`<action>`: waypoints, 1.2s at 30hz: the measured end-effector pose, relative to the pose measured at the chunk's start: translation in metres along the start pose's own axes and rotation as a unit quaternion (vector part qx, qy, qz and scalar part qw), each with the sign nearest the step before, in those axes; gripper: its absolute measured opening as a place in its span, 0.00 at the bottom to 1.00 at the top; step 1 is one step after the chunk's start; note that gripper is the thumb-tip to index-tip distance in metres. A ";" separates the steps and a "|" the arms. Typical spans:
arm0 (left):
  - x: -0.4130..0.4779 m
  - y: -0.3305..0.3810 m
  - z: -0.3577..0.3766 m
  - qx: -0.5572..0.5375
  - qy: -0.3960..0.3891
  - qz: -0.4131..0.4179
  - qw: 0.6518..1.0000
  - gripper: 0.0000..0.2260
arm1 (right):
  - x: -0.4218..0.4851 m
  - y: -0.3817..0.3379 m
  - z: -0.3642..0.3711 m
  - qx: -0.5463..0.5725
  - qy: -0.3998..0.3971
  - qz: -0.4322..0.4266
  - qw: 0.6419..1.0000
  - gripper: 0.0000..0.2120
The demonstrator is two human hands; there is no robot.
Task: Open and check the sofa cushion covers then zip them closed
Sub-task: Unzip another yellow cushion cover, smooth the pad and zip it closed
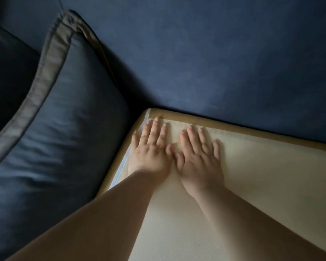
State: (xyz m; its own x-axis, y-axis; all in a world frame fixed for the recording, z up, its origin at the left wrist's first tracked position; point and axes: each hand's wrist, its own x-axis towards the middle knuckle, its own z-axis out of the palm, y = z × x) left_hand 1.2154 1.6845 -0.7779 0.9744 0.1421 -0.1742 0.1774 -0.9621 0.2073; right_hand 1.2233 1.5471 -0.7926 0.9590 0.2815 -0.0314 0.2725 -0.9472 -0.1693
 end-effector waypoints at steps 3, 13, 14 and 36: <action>0.000 0.001 -0.002 0.006 -0.008 -0.003 1.000 0.26 | -0.001 0.001 0.000 0.004 0.002 -0.002 1.000 0.28; -0.006 0.017 -0.021 0.090 0.001 -0.008 0.996 0.27 | -0.004 0.019 -0.036 0.095 -0.026 -0.038 0.994 0.31; -0.009 0.027 -0.027 0.109 0.033 0.014 0.993 0.28 | -0.008 0.029 -0.048 0.096 0.019 -0.026 0.995 0.31; -0.034 0.208 0.026 0.077 -0.071 0.142 0.984 0.26 | -0.071 0.203 -0.071 0.043 -0.098 0.084 0.991 0.30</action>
State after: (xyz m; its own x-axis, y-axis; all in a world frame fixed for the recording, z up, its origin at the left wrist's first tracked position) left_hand 1.2159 1.4735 -0.7540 0.9506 -0.1617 -0.2651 -0.1337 -0.9837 0.1205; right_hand 1.2161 1.3244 -0.7549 0.9545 0.1526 -0.2560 0.0936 -0.9690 -0.2285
